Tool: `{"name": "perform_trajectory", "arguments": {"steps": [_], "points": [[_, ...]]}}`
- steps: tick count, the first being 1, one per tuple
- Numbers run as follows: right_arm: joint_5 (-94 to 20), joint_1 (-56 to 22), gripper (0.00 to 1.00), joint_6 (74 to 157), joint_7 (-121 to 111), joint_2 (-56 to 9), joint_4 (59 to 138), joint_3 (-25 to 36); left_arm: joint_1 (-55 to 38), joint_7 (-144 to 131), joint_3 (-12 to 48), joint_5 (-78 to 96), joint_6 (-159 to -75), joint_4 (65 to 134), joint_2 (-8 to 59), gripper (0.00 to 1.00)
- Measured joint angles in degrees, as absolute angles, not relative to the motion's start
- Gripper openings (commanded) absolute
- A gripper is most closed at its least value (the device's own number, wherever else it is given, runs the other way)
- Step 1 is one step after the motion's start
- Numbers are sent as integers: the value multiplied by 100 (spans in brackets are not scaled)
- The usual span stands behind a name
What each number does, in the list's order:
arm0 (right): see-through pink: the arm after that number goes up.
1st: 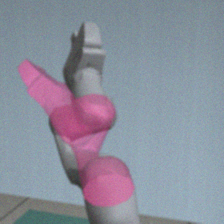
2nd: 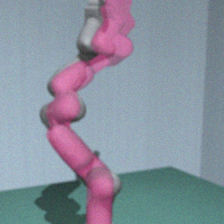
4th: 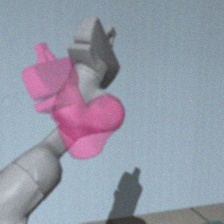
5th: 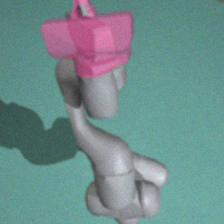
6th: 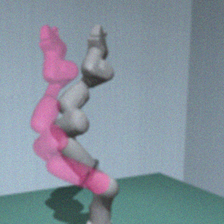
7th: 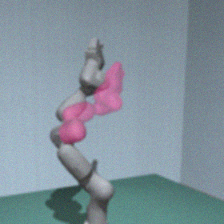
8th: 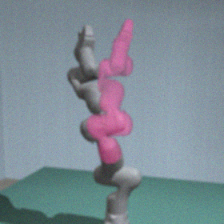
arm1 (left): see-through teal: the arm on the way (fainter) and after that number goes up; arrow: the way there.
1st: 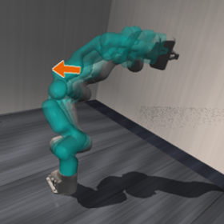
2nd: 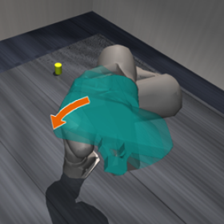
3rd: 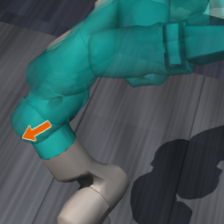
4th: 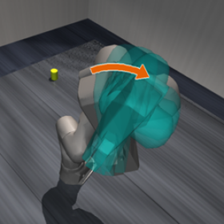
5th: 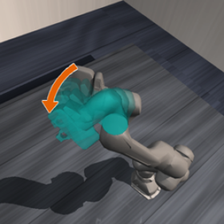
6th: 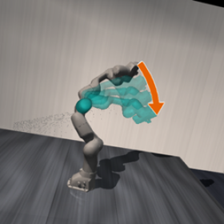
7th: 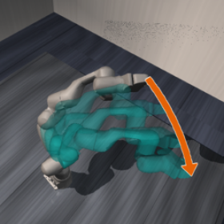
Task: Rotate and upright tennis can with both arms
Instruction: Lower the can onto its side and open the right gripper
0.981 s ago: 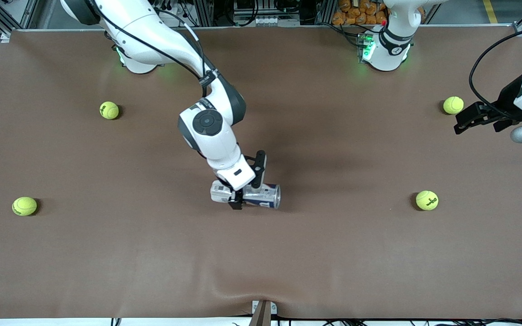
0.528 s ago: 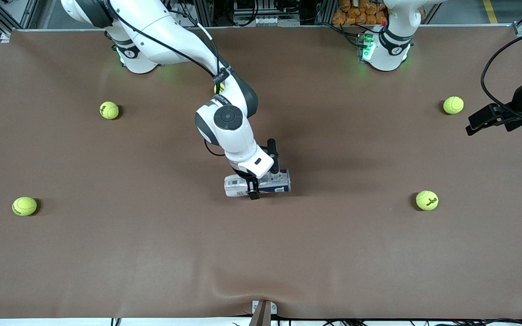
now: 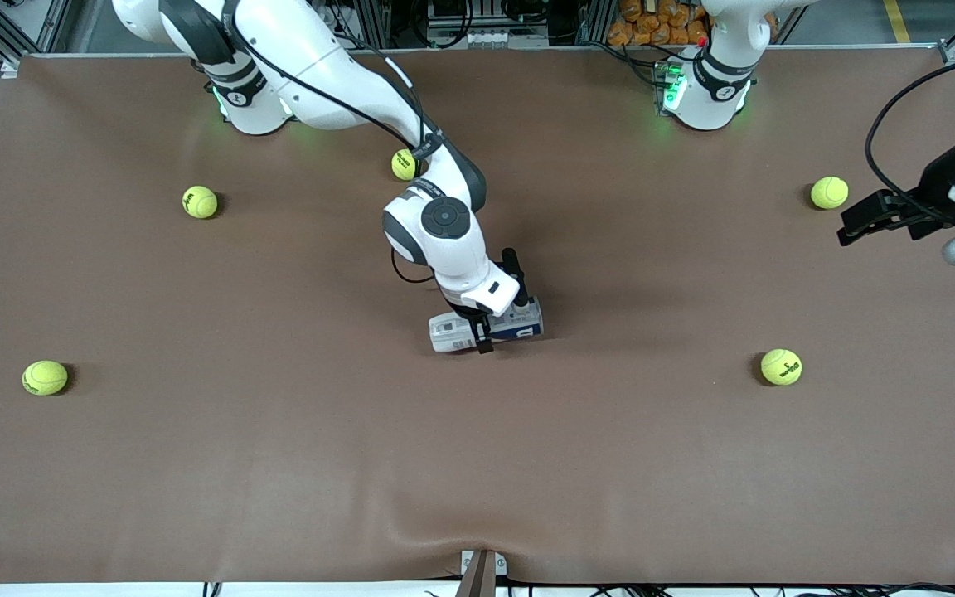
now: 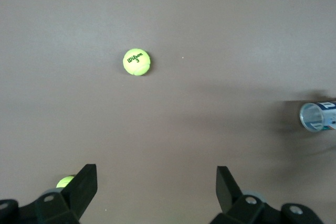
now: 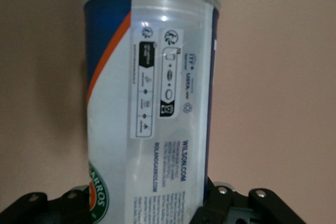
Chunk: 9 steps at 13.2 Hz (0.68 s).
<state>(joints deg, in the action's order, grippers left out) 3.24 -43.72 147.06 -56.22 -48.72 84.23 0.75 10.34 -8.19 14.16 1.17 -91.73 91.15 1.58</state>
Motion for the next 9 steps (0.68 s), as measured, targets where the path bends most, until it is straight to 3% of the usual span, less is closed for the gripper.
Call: {"name": "perform_trajectory", "arguments": {"steps": [5,9], "points": [[326,-4376,100,14986,-5540,-4960,8357,124,933,-819,1468,117,-9162,9137,277,100],[325,-4378,100,14698,-5541,-4583,8340,130,910,-820,1541,124,-9128,9157,371,100]]}}
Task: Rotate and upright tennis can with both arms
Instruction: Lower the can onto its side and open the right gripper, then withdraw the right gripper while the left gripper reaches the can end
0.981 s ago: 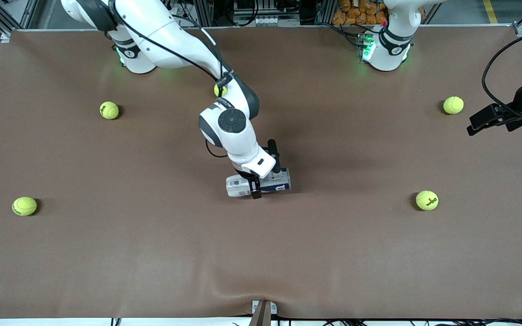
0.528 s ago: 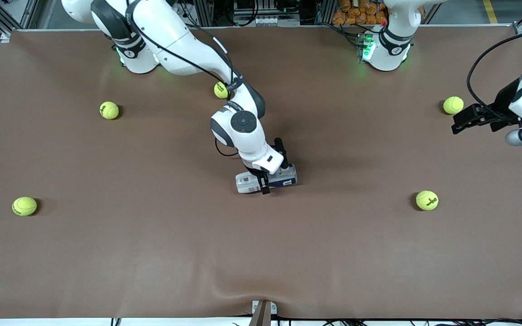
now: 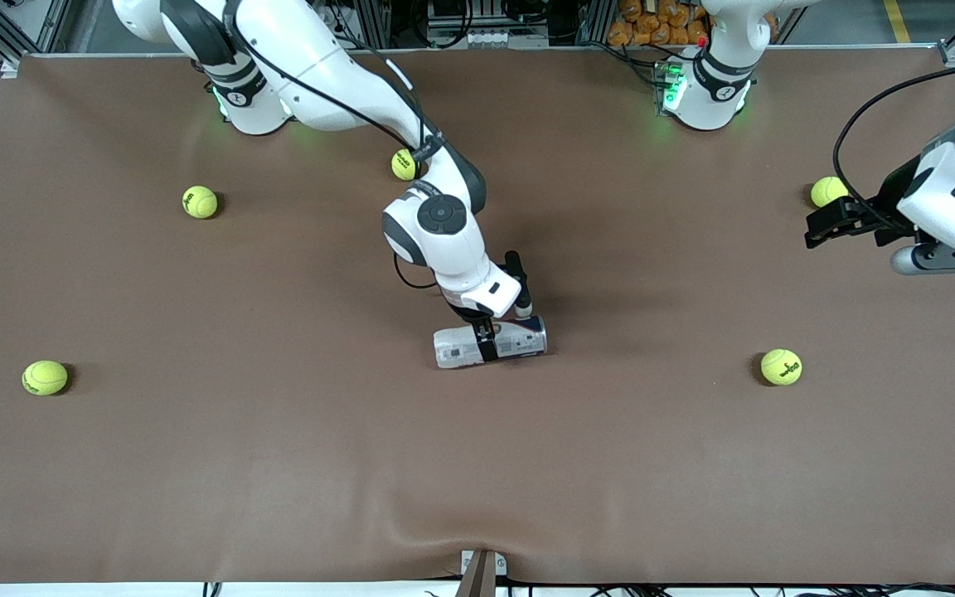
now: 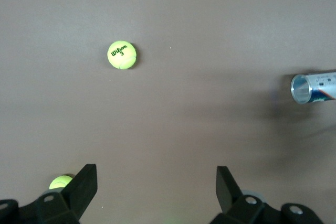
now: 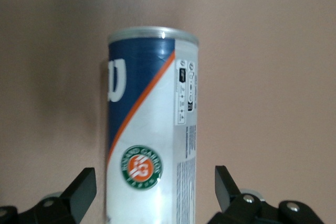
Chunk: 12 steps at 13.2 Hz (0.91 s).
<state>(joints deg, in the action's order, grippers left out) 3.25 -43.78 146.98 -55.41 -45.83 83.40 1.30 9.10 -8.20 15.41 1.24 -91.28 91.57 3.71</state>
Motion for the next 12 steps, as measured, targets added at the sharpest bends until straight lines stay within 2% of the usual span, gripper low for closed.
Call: {"name": "perform_trajectory", "arguments": {"steps": [3,7,9,12], "points": [[314,-4380,100,14075,-5518,-4152,8340,131,912,-820,1569,646,-9150,9211,827,100],[311,-4363,100,13353,-4813,-3596,8343,198,913,-817,1578,2278,-9615,9272,1974,100],[311,-4237,100,13212,-4437,-3375,8349,254,796,-802,1635,2932,-10226,9512,2383,100],[310,-3736,100,12857,-3914,-3119,8351,295,347,-802,1656,3815,-11085,9933,2579,100]]}}
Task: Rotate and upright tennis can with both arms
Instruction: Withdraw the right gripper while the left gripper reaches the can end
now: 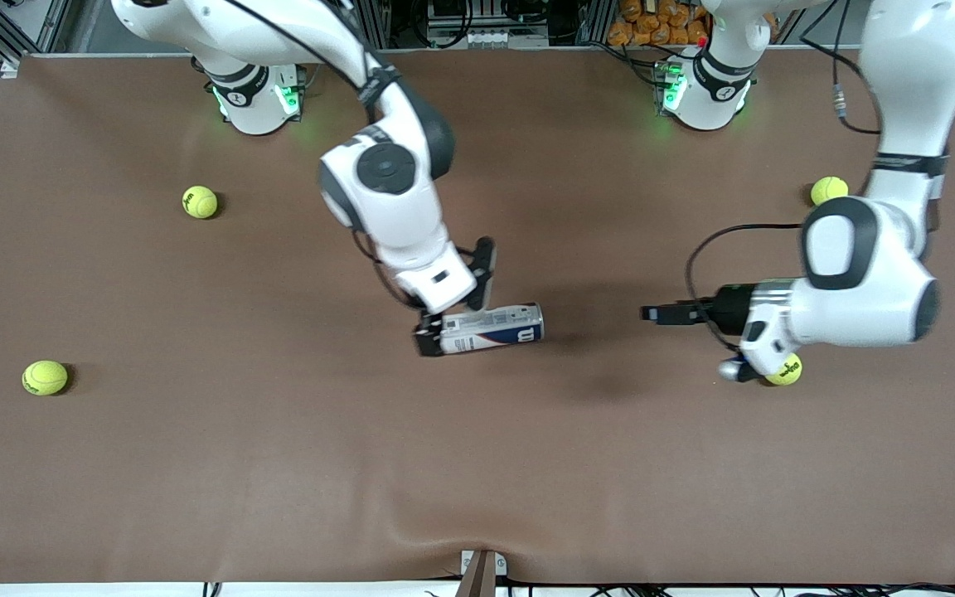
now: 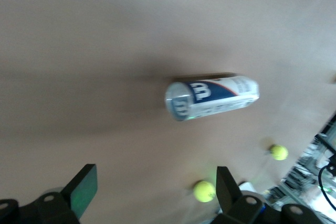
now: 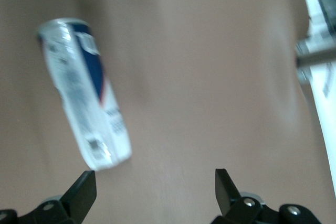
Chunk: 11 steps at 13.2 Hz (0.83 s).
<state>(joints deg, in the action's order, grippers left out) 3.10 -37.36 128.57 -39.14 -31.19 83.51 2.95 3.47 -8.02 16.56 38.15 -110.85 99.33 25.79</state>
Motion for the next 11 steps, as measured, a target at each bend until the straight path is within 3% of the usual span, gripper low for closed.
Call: {"name": "perform_trajectory", "arguments": {"steps": [6,11], "points": [[309,-2171,100,12211,-2922,-2746,8359,334,-242,-433,1674,5703,-12633,10635,2977,100],[307,-1135,100,11323,-2903,-2218,8348,327,-220,1710,1646,7599,-12774,11198,3286,100]]}}
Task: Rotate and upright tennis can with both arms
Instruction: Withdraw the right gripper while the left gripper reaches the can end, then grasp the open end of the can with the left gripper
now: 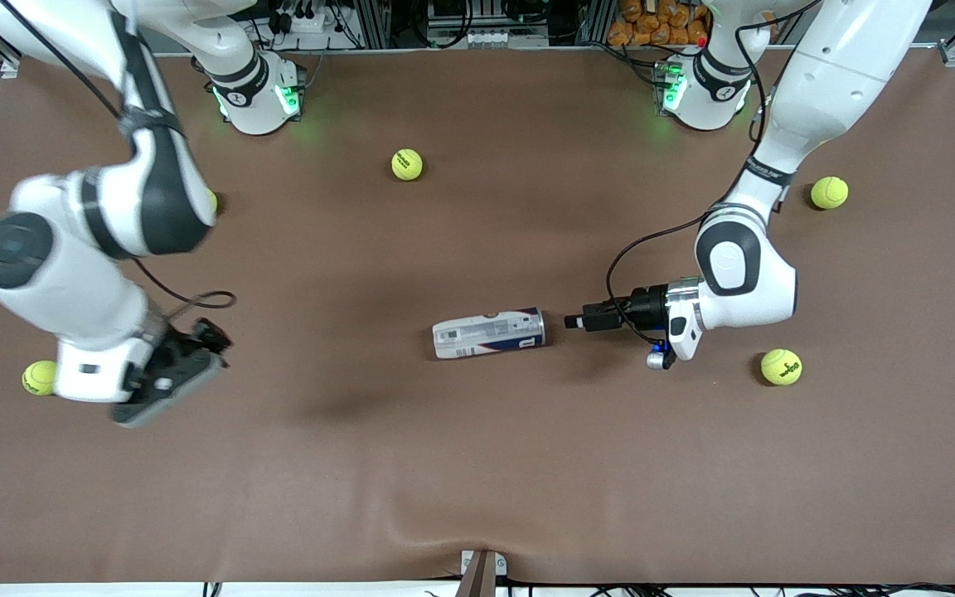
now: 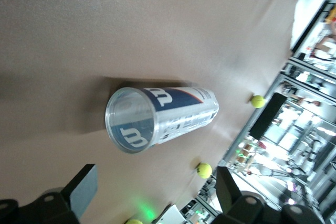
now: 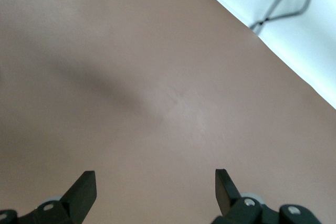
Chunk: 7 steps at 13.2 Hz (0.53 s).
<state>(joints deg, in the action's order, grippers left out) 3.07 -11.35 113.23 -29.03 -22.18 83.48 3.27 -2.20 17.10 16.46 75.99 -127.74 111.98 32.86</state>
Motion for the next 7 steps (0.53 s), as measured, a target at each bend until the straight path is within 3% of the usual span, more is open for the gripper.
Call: {"name": "perform_trajectory", "arguments": {"steps": [1,4,7], "points": [[303,-1026,100,11077,-2878,-2045,8347,327,-223,2234,1646,8082,-12775,11229,3412,100],[293,-728,100,10342,-2626,-1516,8348,392,-252,3477,1652,8951,-12777,11236,3819,80],[290,-630,100,9527,-2025,-1048,8351,639,-292,3672,1660,9149,-12777,11066,4011,69]]}}
